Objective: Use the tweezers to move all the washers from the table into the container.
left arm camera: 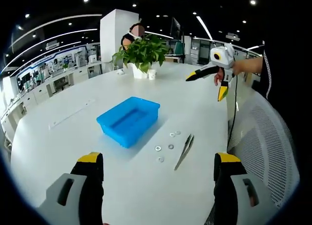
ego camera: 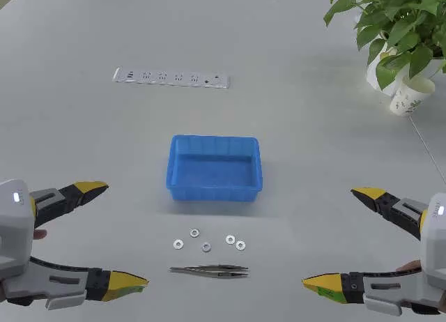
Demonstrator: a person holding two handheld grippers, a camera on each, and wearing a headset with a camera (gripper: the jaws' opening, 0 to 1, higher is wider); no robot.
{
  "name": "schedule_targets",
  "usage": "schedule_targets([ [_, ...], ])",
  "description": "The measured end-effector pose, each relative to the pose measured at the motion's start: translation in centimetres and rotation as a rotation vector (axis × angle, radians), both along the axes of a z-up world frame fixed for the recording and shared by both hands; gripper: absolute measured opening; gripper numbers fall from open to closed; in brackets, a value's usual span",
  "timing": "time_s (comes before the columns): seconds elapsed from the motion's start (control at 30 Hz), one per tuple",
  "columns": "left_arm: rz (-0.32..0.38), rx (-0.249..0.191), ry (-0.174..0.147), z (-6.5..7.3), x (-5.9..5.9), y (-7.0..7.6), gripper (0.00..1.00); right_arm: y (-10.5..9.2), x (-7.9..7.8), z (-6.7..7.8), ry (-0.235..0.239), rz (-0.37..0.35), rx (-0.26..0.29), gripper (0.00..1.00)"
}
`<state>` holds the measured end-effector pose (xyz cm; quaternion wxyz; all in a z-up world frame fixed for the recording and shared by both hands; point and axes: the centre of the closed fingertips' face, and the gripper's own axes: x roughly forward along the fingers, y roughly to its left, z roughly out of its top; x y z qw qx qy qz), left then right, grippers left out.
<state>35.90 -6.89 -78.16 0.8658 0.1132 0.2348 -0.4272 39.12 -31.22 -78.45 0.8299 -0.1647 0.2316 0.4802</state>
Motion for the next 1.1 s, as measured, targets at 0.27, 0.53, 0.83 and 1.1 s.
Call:
schedule_targets([
  [0.27, -0.004, 0.004, 0.000, -0.08, -0.06, -0.08, 0.99, 0.03, -0.03, 0.06, -0.001, 0.002, 0.001, 1.00],
  [0.53, -0.007, 0.006, -0.004, -0.04, -0.02, -0.07, 0.99, 0.20, -0.01, 0.20, -0.004, 0.005, 0.002, 1.00],
  [0.83, -0.013, 0.011, -0.007, -0.06, 0.09, -0.08, 0.99, 0.20, 0.09, 0.16, -0.006, 0.007, 0.000, 1.00],
  [1.1, -0.013, 0.008, -0.009, 0.04, 0.12, -0.14, 0.99, 0.19, 0.13, 0.28, -0.008, 0.006, 0.002, 1.00],
])
